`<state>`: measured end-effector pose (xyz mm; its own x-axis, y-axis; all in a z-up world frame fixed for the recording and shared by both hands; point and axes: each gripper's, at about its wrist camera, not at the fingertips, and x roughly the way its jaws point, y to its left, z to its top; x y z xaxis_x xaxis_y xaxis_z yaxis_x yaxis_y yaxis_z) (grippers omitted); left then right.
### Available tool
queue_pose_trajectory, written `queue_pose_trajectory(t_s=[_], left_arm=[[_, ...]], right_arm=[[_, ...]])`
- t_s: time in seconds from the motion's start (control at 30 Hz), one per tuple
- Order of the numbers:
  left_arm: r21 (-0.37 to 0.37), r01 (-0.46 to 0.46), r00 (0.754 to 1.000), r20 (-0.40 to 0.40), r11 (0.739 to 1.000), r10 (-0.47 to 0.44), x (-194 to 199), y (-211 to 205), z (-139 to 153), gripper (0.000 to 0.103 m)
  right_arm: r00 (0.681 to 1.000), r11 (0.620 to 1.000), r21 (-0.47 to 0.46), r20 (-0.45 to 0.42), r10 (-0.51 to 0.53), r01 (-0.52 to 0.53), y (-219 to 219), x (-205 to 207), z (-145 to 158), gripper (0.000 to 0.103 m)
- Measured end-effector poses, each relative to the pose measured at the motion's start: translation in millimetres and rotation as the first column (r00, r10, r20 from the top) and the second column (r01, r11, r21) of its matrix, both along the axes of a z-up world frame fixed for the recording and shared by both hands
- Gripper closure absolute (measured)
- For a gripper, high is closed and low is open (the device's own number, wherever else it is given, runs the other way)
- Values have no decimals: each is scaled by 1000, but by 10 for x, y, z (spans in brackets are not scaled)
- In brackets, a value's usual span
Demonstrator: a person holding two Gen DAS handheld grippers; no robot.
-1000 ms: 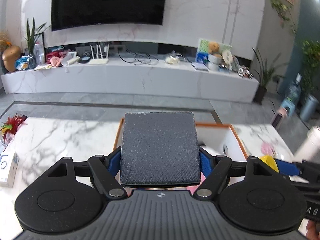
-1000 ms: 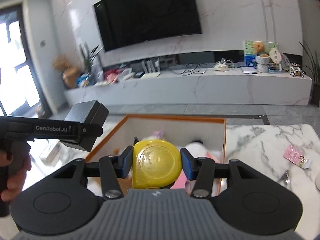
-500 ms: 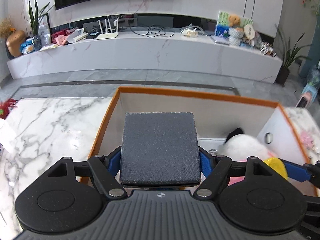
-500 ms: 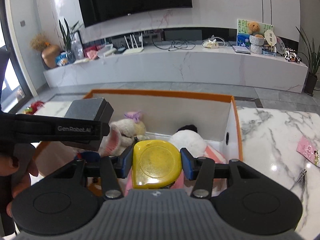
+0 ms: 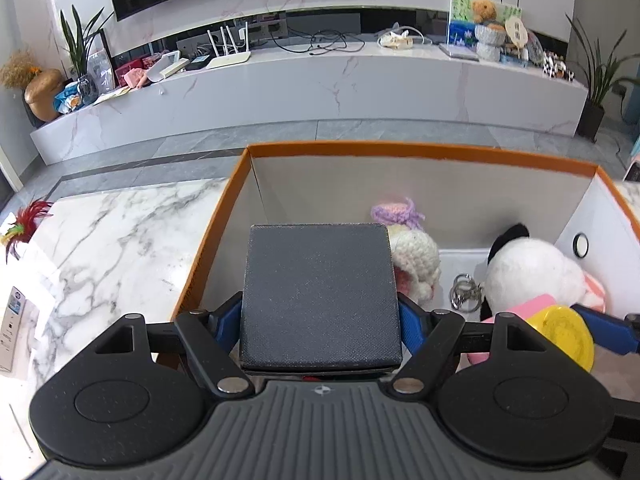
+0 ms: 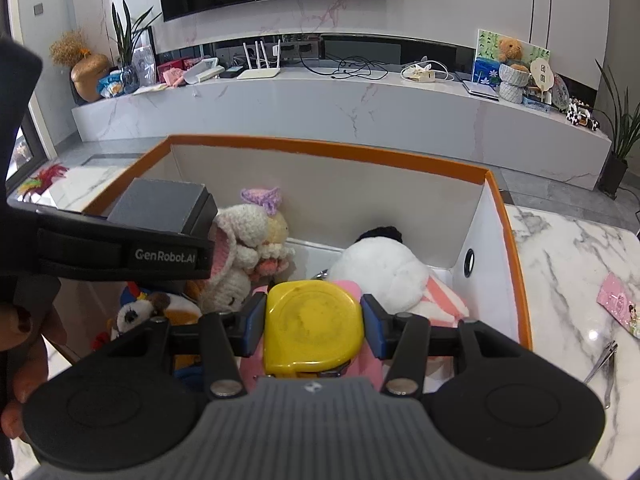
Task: Organize objects
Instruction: 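Lower the tape measure and grey case into the orange box with both tools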
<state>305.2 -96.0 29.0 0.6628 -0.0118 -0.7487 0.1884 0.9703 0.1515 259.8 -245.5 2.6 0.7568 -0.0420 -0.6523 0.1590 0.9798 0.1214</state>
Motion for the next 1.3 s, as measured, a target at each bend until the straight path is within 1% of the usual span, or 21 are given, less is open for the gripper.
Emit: queue_pose_trajectory(t_s=[0.33, 0.57, 0.77, 1.03, 1.3], left_arm=[[6, 6, 1000, -14, 1000, -6, 8, 1, 9, 15], [-9, -7, 1000, -6, 1000, 7, -11, 16, 29, 14], [-11, -1, 1000, 2, 1000, 1, -46, 13, 82, 14], [-17, 16, 999, 37, 1000, -15, -131, -11, 194, 14], [-21, 24, 998, 51, 1000, -23, -197, -14, 273, 14]], right_arm=[[1000, 1000, 10, -2, -10, 10, -15, -15, 1, 49], [999, 1000, 8, 23, -25, 25, -46, -53, 35, 32], [1000, 1000, 2, 26, -16, 16, -40, -68, 46, 29], [999, 1000, -7, 36, -10, 10, -12, -97, 78, 25], [999, 1000, -13, 43, -9, 10, 5, -151, 124, 24]])
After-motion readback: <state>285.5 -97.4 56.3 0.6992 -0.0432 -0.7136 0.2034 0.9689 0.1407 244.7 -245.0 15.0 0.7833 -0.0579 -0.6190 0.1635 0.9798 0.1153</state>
